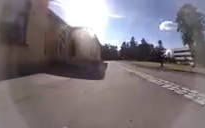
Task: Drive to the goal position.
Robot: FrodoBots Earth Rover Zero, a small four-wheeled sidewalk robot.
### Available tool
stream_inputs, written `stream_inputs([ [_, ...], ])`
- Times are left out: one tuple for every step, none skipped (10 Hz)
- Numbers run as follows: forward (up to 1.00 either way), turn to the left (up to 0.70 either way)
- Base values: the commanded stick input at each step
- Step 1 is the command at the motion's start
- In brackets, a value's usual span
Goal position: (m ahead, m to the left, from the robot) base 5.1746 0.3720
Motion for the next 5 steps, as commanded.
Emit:
stream_inputs([
  [1.0, -0.4],
  [1.0, -0.4],
  [1.0, -0.25],
  [1.0, 0.0],
  [1.0, 0.0],
])
